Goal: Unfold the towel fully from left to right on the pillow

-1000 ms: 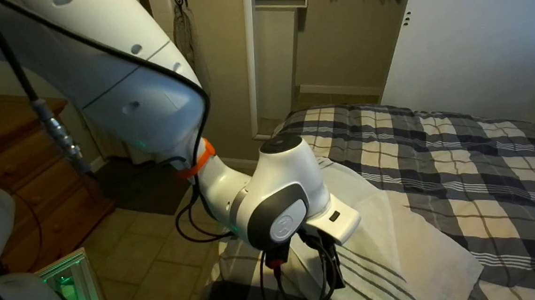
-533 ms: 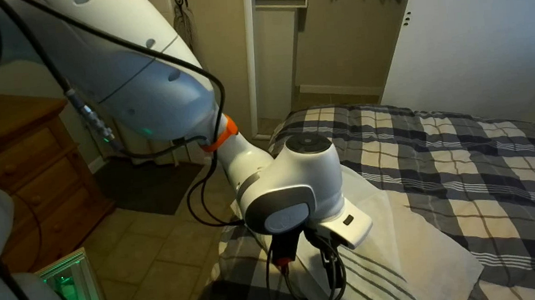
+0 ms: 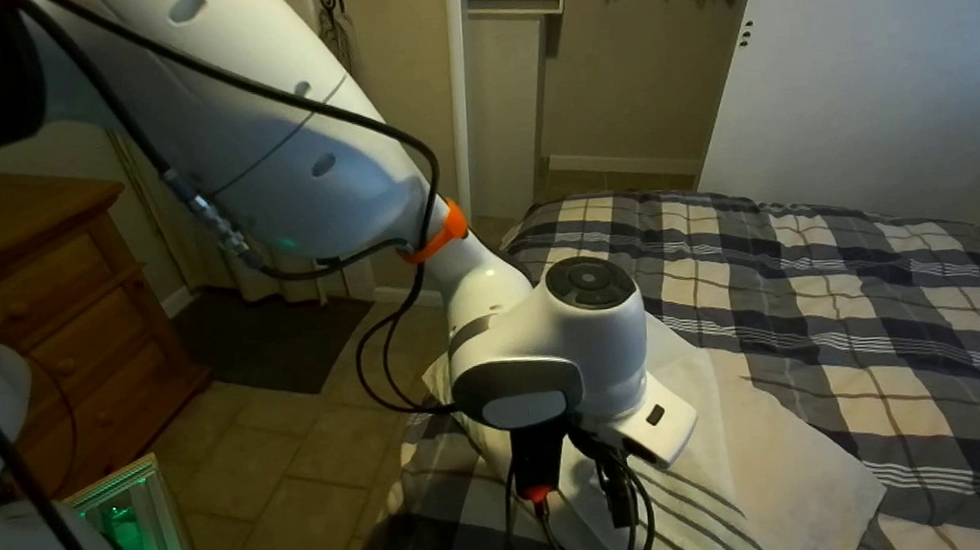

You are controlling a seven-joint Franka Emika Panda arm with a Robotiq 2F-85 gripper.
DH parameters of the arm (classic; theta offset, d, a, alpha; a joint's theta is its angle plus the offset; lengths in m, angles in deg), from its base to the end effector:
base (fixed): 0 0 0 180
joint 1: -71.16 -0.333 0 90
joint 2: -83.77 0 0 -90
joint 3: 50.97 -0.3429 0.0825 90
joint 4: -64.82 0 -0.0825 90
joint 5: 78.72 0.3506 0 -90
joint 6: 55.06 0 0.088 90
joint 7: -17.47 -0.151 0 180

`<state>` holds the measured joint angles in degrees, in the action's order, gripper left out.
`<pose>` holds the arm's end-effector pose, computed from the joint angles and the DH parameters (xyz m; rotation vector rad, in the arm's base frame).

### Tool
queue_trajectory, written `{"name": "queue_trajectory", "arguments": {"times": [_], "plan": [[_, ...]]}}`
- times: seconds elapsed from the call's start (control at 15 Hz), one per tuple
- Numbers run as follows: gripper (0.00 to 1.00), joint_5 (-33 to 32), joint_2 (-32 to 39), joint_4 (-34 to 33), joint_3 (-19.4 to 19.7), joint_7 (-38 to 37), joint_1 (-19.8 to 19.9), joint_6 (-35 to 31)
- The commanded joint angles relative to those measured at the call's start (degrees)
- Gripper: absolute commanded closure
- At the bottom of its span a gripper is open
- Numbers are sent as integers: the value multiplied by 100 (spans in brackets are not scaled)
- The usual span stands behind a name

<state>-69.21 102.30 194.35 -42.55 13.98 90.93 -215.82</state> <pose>0.4926 -0.2698 0.2520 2.9159 -1.0489 0.3547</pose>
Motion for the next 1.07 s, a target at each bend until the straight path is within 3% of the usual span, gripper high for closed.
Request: {"name": "queue_trajectory", "arguments": {"times": [0.0, 0.4, 0.93, 1.0], "plan": [[0, 767, 260, -225, -378, 726, 317, 68], [0, 1036, 682, -483, -473, 1026, 492, -44], [0, 1491, 1042, -851, -902, 1296, 894, -106], [3, 1558, 1089, -894, -955, 1326, 942, -115]]}}
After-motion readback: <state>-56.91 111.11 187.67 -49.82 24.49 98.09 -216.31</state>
